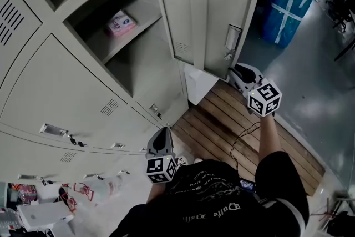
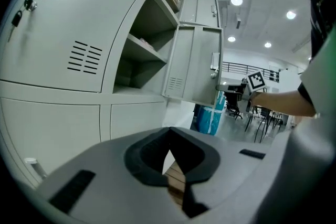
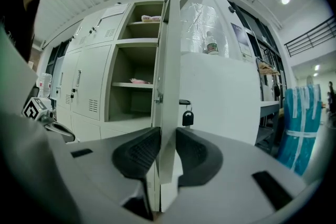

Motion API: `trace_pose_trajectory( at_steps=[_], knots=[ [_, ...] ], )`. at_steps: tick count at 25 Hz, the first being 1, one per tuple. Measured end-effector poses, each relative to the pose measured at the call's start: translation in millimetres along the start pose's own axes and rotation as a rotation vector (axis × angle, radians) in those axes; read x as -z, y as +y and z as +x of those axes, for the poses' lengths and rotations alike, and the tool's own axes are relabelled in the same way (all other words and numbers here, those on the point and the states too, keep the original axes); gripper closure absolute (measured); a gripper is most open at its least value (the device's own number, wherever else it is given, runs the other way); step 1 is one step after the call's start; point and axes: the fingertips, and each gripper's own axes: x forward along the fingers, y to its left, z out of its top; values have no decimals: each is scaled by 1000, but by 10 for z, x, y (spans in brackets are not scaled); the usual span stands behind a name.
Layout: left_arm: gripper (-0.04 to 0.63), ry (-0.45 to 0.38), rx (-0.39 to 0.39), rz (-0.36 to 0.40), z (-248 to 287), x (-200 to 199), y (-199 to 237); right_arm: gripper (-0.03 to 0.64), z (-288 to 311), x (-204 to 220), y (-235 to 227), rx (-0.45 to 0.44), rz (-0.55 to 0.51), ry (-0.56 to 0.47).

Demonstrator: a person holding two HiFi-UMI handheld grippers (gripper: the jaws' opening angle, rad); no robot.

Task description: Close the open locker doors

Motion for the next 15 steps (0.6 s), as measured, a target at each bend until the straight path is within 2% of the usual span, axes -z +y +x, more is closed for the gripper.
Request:
trace_pose_trajectory(
  at_steps=[5,15],
  knots=[
    [588,-5,-22,-18,-75,-1,-2,529,-48,0,224,-61,29,-30],
    [588,-17,-53,-8,-184,-1,9,528,-103,-37,715,-144,39,-90]
  ],
)
